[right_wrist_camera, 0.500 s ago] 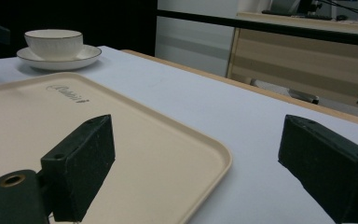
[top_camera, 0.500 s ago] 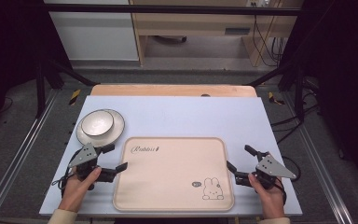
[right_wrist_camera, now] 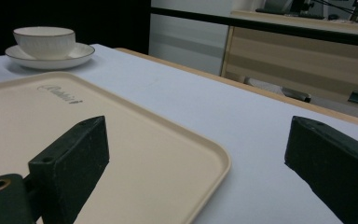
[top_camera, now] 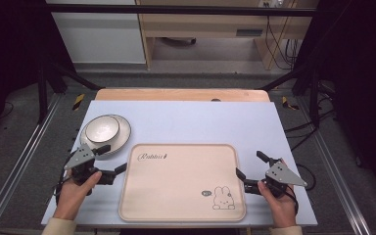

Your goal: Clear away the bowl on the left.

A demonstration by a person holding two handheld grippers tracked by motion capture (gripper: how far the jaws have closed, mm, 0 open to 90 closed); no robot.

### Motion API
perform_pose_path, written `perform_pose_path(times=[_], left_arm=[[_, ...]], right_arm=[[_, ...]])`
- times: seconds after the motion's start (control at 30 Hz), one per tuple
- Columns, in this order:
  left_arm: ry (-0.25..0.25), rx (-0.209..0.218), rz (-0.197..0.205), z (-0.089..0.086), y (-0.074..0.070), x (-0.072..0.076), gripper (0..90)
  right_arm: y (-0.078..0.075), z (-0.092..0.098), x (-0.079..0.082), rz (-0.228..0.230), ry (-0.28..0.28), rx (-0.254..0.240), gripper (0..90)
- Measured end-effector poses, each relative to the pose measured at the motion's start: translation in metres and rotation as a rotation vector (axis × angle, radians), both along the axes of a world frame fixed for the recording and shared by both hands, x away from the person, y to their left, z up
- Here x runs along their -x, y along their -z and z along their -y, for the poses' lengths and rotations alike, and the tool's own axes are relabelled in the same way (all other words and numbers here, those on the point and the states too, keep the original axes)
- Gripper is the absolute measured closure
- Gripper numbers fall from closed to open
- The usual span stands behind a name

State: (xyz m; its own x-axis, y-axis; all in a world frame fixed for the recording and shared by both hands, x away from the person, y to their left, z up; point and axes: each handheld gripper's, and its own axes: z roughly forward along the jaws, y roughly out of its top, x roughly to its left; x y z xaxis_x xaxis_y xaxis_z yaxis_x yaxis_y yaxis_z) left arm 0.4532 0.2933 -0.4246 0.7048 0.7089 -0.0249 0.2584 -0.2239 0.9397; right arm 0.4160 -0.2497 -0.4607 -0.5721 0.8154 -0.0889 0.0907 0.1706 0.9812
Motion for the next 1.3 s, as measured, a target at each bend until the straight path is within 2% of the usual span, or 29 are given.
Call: perform_pose_path(times=[0.03,0.07,0.1,0.13,0.17,0.27,0.43,0.53,0.6,0.7,0.77,0.93,1.07,1.3], left_arm=[[0.000,0.000,0.000,0.000,0.000,0.000,4.8],[-0.009,-0.017,0.001,-0.007,-0.009,-0.008,4.8],[-0.009,-0.017,0.001,-0.007,-0.009,-0.008,4.9],[-0.033,-0.030,0.000,-0.015,-0.019,-0.019,4.9],[-0.033,-0.030,0.000,-0.015,-0.019,-0.019,4.9],[-0.056,-0.025,-0.002,-0.025,-0.032,-0.033,4.9],[-0.133,0.015,-0.046,-0.037,-0.040,-0.063,6.1],[-0.165,-0.005,-0.083,-0.037,-0.039,-0.074,6.3],[-0.188,-0.047,-0.093,-0.036,-0.037,-0.078,6.6],[-0.204,-0.107,-0.136,-0.035,-0.032,-0.085,6.7],[-0.218,-0.128,-0.160,-0.036,-0.028,-0.091,6.7],[-0.269,-0.154,-0.170,-0.036,-0.028,-0.096,6.8],[-0.279,-0.177,-0.169,-0.037,-0.031,-0.098,6.8],[-0.307,-0.171,-0.185,-0.044,-0.030,-0.105,7.0]], right_arm=[[0.000,0.000,0.000,0.000,0.000,0.000,6.4],[0.001,-0.001,0.001,-0.008,0.000,0.006,6.5],[0.001,-0.001,0.001,-0.008,0.000,0.006,6.5],[0.001,-0.002,0.002,-0.010,-0.003,0.010,6.7],[0.001,-0.002,0.002,-0.010,-0.003,0.010,6.7],[0.001,-0.002,0.006,-0.013,0.005,0.022,6.6],[-0.002,-0.002,0.010,-0.012,0.038,0.006,6.3],[-0.003,-0.003,0.011,-0.011,0.050,0.010,6.3],[-0.001,-0.003,0.010,-0.014,0.057,0.012,6.3],[0.001,-0.001,0.008,-0.030,0.066,-0.002,6.1],[0.001,-0.001,0.008,-0.032,0.066,-0.001,6.1],[-0.001,-0.003,0.011,-0.036,0.065,0.012,6.4],[-0.002,-0.004,0.011,-0.032,0.061,0.019,6.0],[0.000,-0.005,0.009,-0.047,0.066,0.024,6.1]])
